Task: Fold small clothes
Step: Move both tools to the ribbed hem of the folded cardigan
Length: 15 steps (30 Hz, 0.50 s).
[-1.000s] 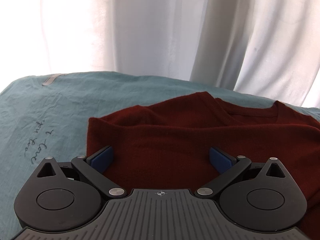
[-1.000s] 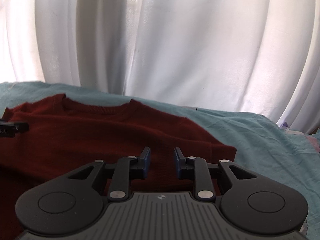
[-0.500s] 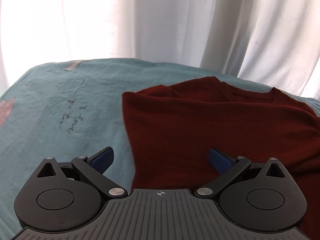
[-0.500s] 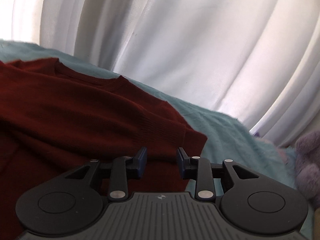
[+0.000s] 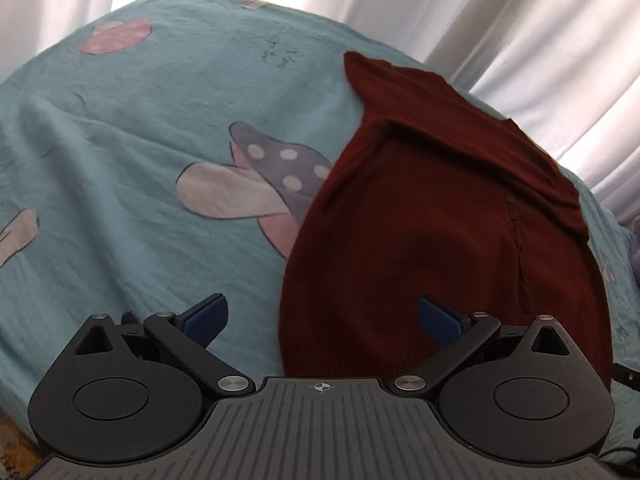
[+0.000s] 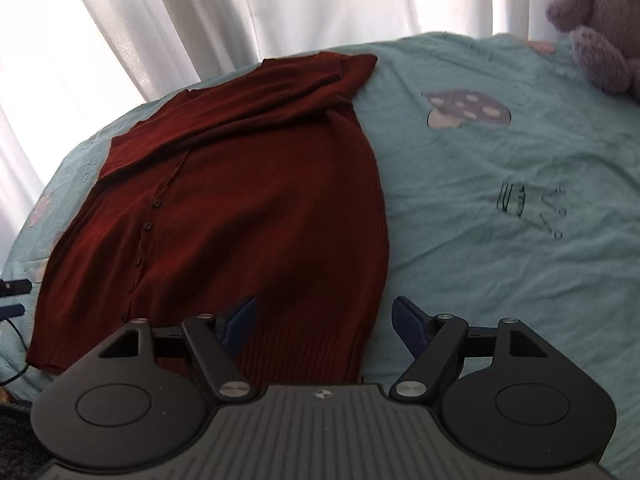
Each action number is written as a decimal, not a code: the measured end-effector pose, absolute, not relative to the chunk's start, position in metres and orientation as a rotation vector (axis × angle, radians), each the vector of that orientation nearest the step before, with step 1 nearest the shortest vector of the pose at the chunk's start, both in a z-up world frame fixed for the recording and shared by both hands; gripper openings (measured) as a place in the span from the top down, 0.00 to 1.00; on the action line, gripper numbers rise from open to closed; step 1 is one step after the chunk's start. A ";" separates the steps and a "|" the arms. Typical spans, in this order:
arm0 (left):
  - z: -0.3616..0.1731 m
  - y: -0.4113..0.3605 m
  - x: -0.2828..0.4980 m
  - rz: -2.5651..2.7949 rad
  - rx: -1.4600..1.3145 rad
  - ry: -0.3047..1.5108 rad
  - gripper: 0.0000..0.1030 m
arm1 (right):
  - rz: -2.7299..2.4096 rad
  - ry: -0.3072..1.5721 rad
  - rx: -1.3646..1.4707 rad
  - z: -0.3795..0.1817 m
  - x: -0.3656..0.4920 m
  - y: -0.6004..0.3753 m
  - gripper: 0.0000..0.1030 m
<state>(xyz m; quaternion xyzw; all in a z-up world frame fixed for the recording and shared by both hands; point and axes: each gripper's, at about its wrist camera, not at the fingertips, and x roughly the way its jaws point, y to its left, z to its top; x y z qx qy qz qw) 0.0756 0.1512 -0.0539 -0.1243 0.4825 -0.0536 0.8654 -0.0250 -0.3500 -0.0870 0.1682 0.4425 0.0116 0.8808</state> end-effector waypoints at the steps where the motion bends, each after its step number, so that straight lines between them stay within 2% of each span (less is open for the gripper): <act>1: -0.053 0.150 0.071 -0.135 -0.251 1.018 0.01 | 0.023 0.937 0.377 -0.091 -0.030 -0.352 0.34; 4: -0.049 0.144 0.059 -0.200 -0.235 1.023 0.05 | 0.028 0.984 0.486 -0.104 -0.033 -0.362 0.49; 6: -0.050 0.141 0.056 -0.238 -0.244 1.052 0.07 | 0.031 0.987 0.560 -0.108 -0.038 -0.369 0.51; 8: -0.054 0.136 0.055 -0.245 -0.229 1.086 0.21 | 0.039 0.990 0.603 -0.109 -0.039 -0.372 0.53; 15: -0.060 0.135 0.051 -0.245 -0.206 1.145 0.24 | 0.062 1.006 0.651 -0.111 -0.046 -0.375 0.56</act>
